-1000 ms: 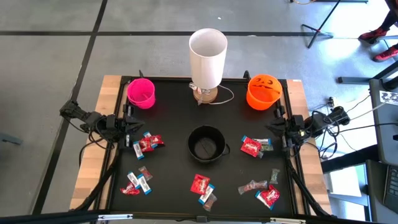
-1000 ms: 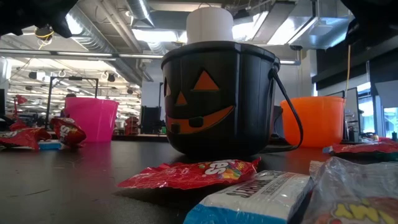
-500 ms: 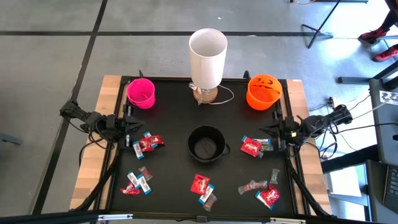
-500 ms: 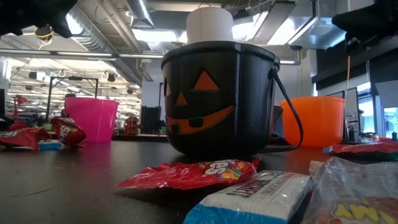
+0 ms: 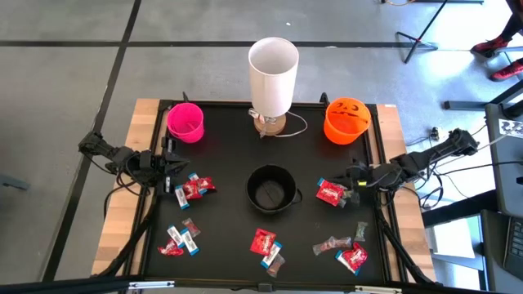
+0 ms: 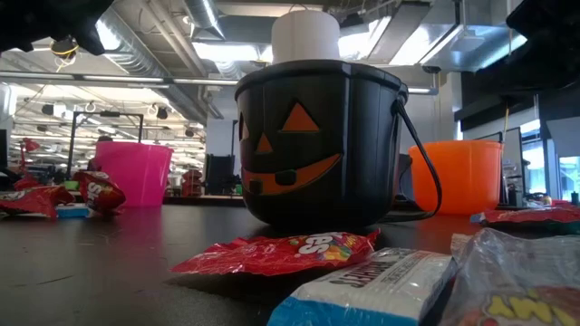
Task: Sort candy
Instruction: Put the red candy pack into the orange bucket
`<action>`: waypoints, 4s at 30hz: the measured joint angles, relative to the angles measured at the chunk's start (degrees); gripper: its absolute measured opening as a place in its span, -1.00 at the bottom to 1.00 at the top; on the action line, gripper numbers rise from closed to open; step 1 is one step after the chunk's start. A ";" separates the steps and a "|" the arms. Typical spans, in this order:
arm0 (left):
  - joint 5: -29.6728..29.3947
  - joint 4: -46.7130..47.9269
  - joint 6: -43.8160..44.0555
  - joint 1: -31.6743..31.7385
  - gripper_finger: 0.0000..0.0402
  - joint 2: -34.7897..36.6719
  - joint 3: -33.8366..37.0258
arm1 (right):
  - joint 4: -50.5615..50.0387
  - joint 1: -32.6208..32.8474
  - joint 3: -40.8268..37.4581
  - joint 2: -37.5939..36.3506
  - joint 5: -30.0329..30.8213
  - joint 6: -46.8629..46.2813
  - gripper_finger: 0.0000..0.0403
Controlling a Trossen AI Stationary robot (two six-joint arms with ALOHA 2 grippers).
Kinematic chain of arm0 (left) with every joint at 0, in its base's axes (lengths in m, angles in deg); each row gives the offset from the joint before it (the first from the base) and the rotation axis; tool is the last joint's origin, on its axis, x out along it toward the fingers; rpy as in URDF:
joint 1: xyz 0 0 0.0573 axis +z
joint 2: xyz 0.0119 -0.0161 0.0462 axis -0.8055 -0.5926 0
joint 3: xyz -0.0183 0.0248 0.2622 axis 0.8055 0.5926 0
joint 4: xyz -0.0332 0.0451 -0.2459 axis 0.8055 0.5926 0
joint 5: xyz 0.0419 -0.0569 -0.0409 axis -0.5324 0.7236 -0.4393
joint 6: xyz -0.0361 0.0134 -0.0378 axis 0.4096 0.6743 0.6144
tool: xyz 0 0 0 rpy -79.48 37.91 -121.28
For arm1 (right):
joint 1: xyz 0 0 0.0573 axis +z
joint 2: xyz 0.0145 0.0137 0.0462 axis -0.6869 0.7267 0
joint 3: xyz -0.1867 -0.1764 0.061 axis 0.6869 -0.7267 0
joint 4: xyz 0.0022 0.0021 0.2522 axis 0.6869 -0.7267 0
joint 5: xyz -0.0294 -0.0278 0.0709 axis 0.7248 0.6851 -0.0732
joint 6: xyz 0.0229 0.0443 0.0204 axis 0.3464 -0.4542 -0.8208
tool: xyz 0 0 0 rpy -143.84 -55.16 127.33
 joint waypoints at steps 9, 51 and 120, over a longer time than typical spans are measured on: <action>0.00 0.00 0.00 -0.02 -0.98 0.02 0.00 | -16.34 0.00 13.95 8.76 -3.71 -2.03 -1.00; -0.01 0.02 0.00 0.00 -0.98 0.01 -0.01 | -25.81 -0.02 10.69 32.61 -8.52 -30.15 -0.15; -0.01 0.00 0.00 0.00 -0.98 0.02 -0.01 | -8.80 0.00 8.59 6.58 44.47 -20.11 -1.00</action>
